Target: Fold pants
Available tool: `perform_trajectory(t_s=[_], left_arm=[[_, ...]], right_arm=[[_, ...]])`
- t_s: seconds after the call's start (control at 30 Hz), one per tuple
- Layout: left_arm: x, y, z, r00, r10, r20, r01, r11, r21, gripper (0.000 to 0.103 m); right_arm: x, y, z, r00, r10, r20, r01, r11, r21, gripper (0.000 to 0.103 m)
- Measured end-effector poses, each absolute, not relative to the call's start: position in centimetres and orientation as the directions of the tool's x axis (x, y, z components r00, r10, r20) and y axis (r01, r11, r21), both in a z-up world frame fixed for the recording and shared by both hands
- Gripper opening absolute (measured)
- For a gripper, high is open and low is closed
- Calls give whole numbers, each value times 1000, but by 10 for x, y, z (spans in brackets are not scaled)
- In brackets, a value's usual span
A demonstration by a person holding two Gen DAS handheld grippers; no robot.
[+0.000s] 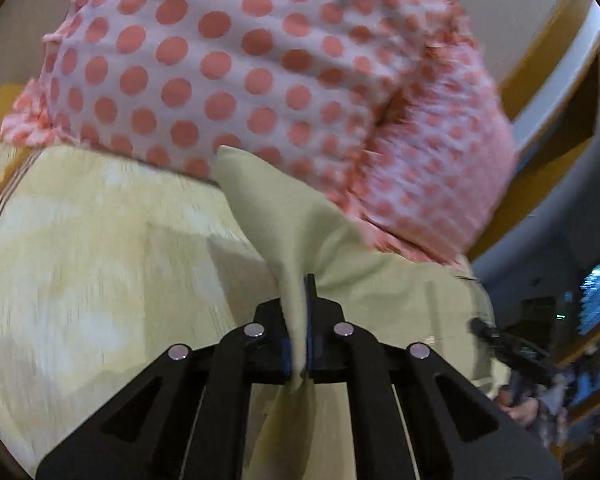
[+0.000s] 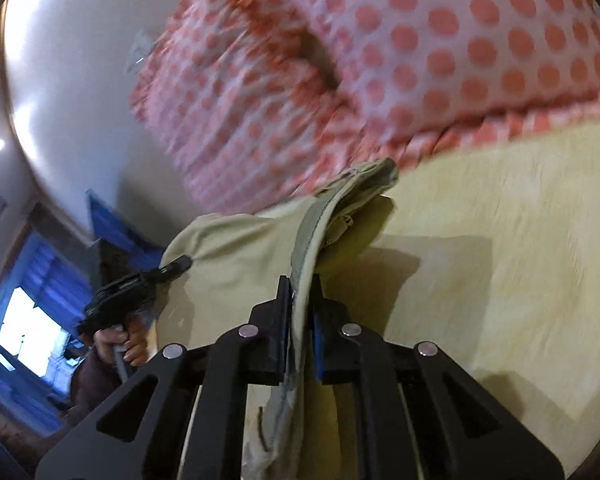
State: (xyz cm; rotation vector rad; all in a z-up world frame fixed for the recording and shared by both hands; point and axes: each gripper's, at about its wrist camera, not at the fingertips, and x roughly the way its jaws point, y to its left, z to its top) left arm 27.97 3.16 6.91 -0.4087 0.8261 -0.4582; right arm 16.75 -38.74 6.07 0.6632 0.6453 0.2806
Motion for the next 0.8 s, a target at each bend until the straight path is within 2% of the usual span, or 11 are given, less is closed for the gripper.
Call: perform_trajectory(t_s=[0.07, 0.13, 0.23, 0.3, 0.37, 0.47, 0.53, 0.57, 0.67, 0.73, 0.8], left_arm=[[304, 30, 50, 573, -497, -651, 170, 850, -499, 6], [319, 26, 30, 544, -439, -715, 105, 881, -461, 16], [303, 34, 35, 591, -382, -710, 99, 908, -406, 26], [275, 44, 54, 666, -333, -668, 114, 930, -350, 37], [254, 49, 65, 688, -381, -618, 161, 910, -382, 42], [226, 36, 67, 604, -557, -570, 278, 818, -504, 50], [223, 16, 52, 512, -623, -591, 310, 776, -550, 58], [227, 8, 42, 477, -620, -623, 297, 780, -550, 58], [241, 1, 21, 472, -562, -679, 249, 824, -509, 50], [234, 3, 30, 519, -481, -707, 208, 873, -442, 49], [207, 8, 46, 578, -440, -687, 213, 894, -394, 57]], right_arm=[[192, -394, 46, 753, 380, -537, 30, 795, 606, 10], [205, -393, 31, 709, 341, -617, 87, 826, 557, 14], [188, -389, 43, 720, 228, -655, 134, 881, 454, 30], [169, -384, 56, 767, 227, -600, 92, 887, 453, 57], [155, -375, 62, 775, 330, -540, 1, 853, 522, 73], [157, -356, 52, 718, 447, -533, -63, 804, 591, 73], [166, -353, 35, 671, 486, -560, -26, 770, 638, 80], [173, -356, 21, 646, 485, -589, 40, 749, 661, 81], [176, -374, 4, 654, 536, -534, 140, 608, 782, 83], [162, -366, 15, 664, 451, -597, 178, 680, 711, 84], [140, -348, 32, 693, 347, -631, 153, 786, 599, 97]])
